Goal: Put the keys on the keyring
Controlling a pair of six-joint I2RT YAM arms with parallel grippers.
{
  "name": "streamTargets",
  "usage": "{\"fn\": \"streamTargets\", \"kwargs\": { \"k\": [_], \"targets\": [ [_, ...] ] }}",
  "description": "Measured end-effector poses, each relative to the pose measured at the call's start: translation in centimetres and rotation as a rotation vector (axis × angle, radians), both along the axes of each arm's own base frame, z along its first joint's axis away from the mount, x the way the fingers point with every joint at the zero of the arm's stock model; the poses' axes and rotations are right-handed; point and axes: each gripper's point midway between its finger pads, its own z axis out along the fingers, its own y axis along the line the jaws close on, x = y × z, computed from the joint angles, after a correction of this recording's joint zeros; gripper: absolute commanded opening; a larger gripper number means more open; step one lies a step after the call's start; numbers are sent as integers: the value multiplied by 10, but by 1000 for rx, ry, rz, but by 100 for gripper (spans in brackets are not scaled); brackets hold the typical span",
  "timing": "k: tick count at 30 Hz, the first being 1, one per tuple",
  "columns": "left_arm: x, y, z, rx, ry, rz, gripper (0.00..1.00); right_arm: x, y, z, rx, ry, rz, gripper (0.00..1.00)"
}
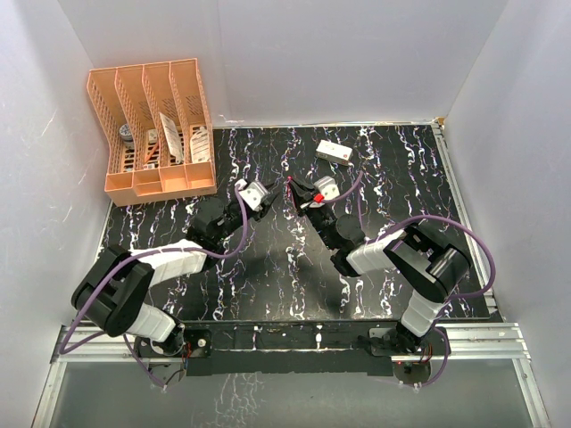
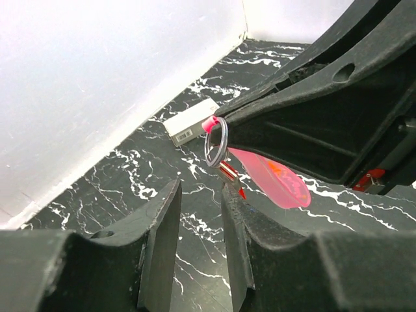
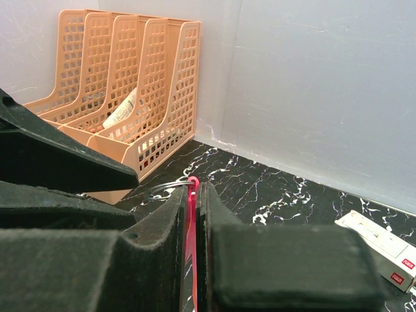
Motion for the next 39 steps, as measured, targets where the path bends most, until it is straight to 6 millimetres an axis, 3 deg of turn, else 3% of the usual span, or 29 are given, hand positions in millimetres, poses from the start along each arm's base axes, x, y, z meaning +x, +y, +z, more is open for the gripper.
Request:
{"fn": "streamTargets", "kwargs": {
  "k": [9, 17, 28, 39],
  "targets": [
    [-4, -1, 19, -37, -102, -22, 30, 0, 0, 0, 4, 2, 2, 0],
    [-10, -9, 18, -28, -109, -78, 29, 0, 0, 0, 5, 3, 3, 0],
    [-4, -17, 10, -15, -91, -97, 25, 0, 0, 0, 6, 3, 3, 0],
    [0, -19, 13, -21, -102, -94, 14, 0, 0, 0, 6, 3, 3, 0]
  ]
}}
